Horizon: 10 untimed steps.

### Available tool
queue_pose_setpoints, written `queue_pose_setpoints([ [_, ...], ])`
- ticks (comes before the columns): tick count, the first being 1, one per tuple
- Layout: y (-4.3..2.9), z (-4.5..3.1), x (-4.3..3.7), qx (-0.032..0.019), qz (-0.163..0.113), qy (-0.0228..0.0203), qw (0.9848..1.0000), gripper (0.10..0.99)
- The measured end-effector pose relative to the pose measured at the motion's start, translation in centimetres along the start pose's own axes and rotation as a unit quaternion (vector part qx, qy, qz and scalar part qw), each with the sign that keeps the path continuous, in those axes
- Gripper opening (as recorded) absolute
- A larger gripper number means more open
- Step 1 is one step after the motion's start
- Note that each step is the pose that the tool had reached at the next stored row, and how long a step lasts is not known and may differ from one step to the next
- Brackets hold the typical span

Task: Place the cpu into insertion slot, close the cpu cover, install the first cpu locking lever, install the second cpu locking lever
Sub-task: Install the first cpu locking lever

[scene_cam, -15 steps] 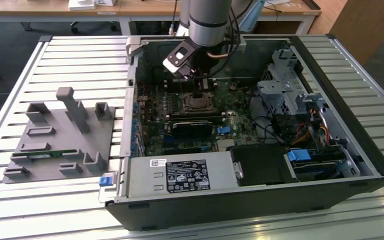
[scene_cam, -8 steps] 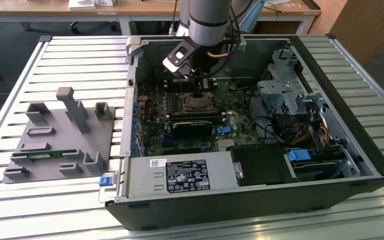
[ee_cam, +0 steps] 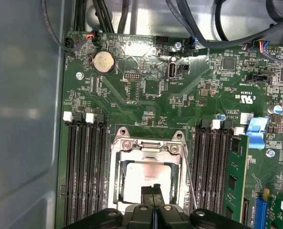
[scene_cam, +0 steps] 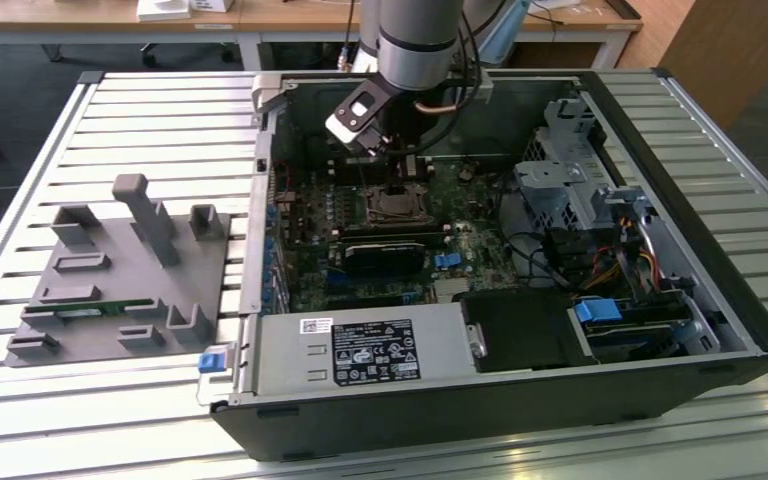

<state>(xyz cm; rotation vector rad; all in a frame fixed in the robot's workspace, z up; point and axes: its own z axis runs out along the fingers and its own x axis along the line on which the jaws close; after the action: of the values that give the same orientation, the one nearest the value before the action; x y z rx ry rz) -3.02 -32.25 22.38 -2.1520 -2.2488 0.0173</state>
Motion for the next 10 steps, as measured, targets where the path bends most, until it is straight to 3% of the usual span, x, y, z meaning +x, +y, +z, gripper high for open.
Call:
queue_pose_setpoints([
  [10, -0.01, -0.27, 0.00, -0.0001, 0.000, 0.0001, 1.0000, 0.106],
])
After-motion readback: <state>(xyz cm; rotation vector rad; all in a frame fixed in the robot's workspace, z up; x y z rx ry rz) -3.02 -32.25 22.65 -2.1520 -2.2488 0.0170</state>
